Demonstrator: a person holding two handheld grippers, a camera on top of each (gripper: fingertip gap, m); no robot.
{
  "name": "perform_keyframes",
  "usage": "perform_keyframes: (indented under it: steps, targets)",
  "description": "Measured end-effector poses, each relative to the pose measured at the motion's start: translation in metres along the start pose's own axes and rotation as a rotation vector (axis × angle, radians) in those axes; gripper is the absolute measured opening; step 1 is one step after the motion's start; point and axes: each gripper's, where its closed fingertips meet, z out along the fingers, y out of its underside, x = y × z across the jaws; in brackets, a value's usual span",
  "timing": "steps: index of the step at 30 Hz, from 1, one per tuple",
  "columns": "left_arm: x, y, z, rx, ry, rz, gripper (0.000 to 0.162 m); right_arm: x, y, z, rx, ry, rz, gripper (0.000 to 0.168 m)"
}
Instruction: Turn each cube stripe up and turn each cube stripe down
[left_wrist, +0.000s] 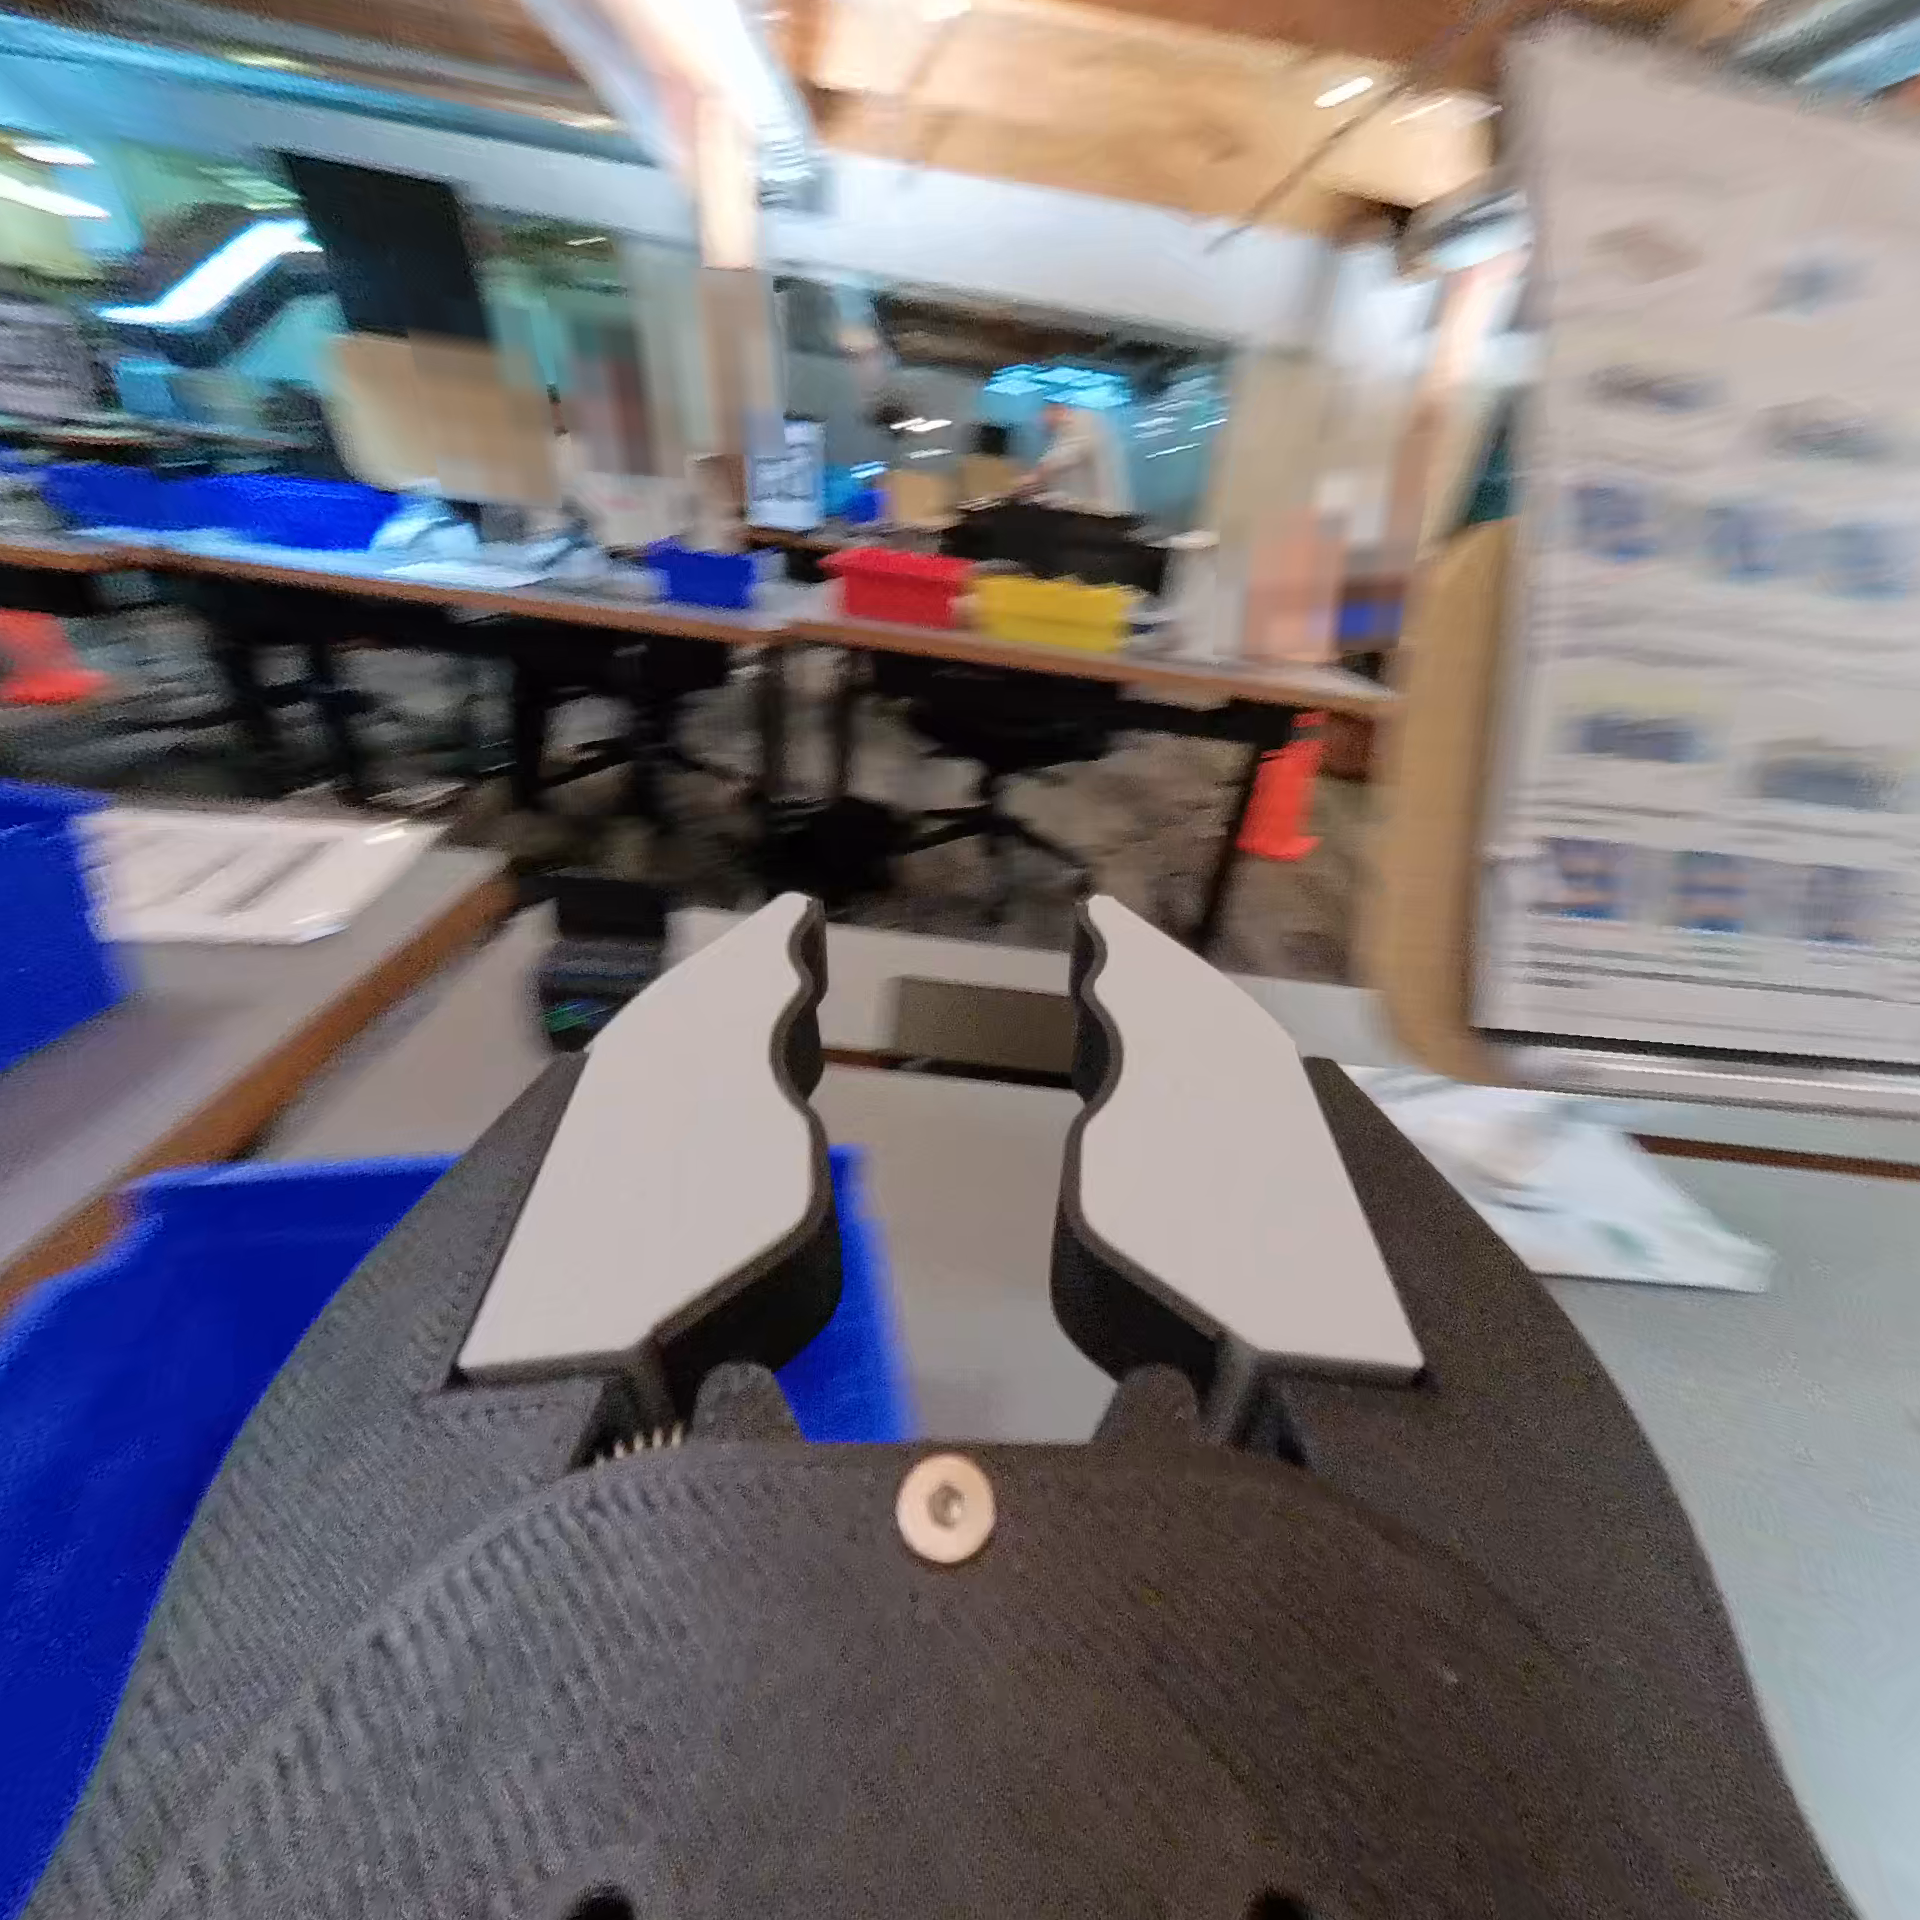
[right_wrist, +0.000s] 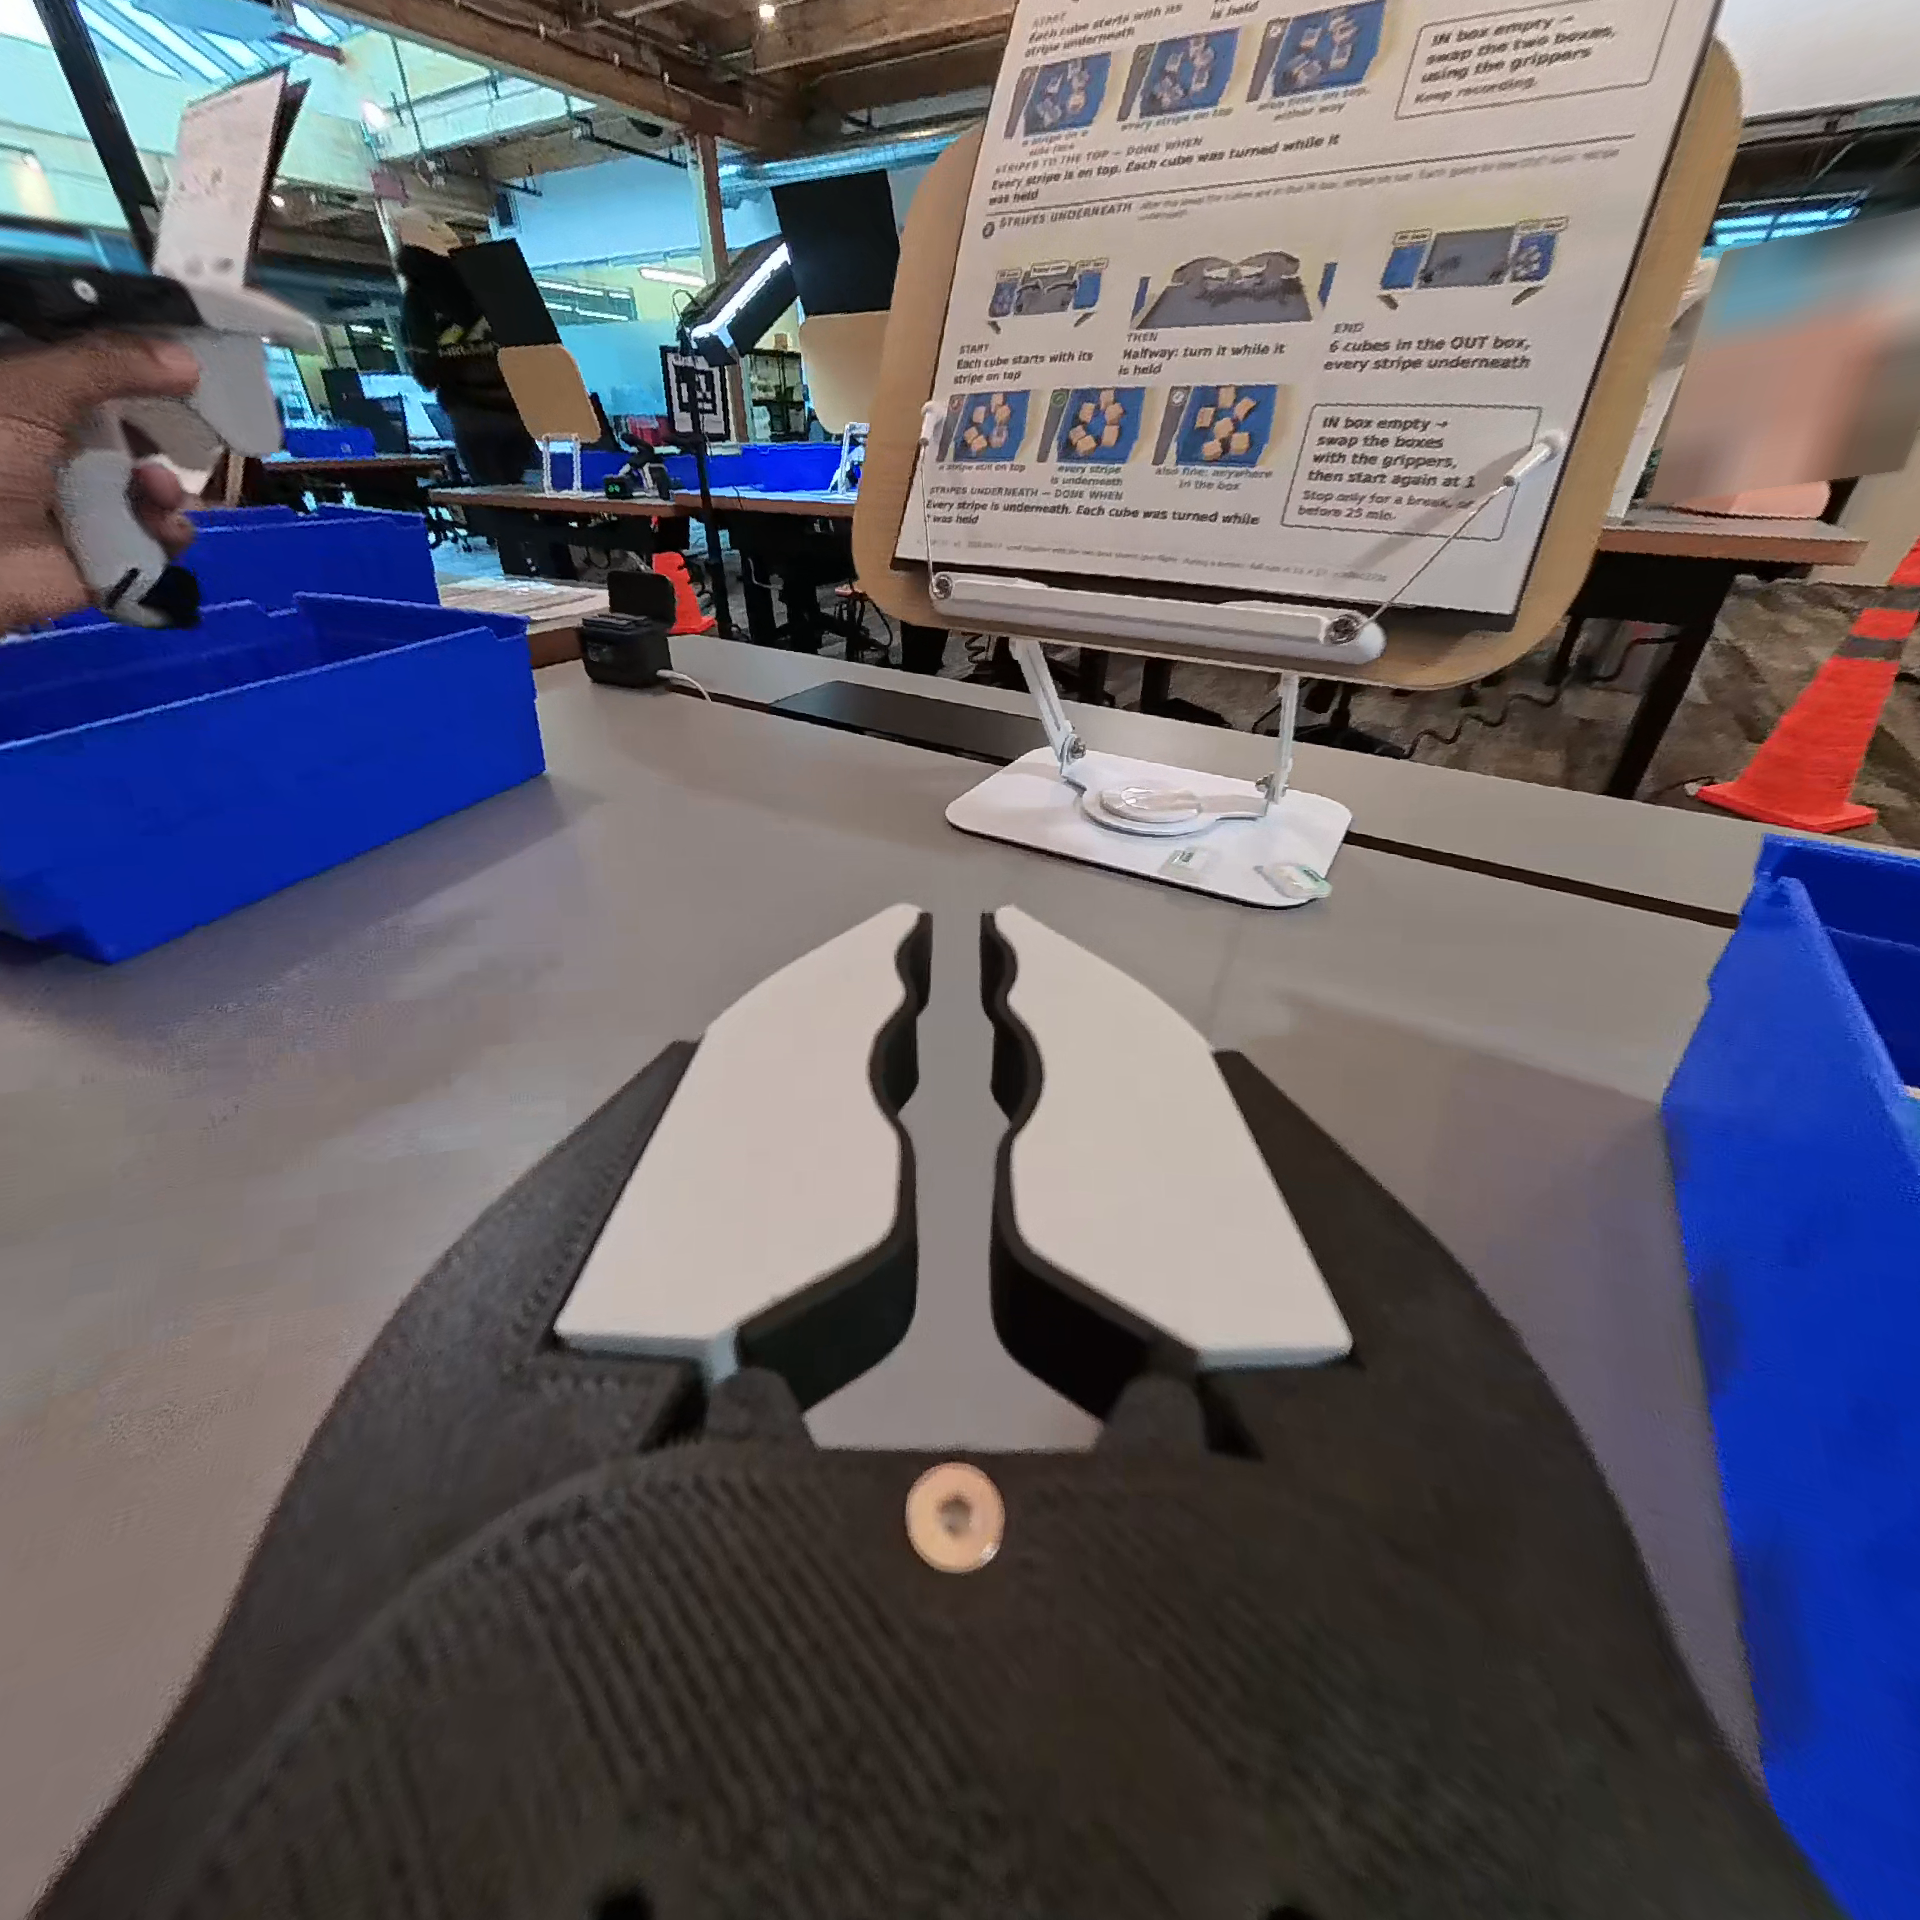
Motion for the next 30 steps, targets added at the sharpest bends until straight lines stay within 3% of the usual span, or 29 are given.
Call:
perform_keyframes:
  steps: [3,5,7,12,19,21,23,25,30]
  targets:
    - [-0.085,0.039,0.006,-0.152,-0.208,0.006,0.052,-0.001,0.003,0.002,-0.010,0.002,-0.011,0.007]
    - [-0.127,0.077,0.005,-0.310,-0.307,0.016,0.064,-0.002,0.006,0.004,-0.017,-0.003,-0.011,0.006]
    - [-0.153,0.112,0.001,-0.436,-0.373,0.007,0.064,-0.003,0.009,0.008,-0.030,-0.009,-0.003,0.005]
    - [-0.187,0.162,0.001,-0.610,-0.482,0.001,0.071,-0.005,0.022,0.019,-0.074,-0.029,0.042,0.005]
    - [-0.185,0.207,0.005,-0.810,-0.492,-0.013,0.070,0.000,0.029,0.016,-0.095,-0.012,0.068,0.004]
    - [-0.186,0.213,0.004,-0.827,-0.500,-0.032,0.064,0.002,0.028,0.012,-0.090,0.000,0.060,0.003]
    - [-0.187,0.211,0.005,-0.814,-0.496,-0.060,0.047,0.004,0.026,0.008,-0.082,0.011,0.052,0.003]
    - [-0.188,0.197,0.006,-0.759,-0.498,-0.101,0.047,0.006,0.023,0.005,-0.074,0.020,0.043,0.002]
    - [-0.151,0.117,0.017,-0.484,-0.341,-0.243,0.046,0.008,0.019,-0.001,-0.059,0.031,0.023,0.001]
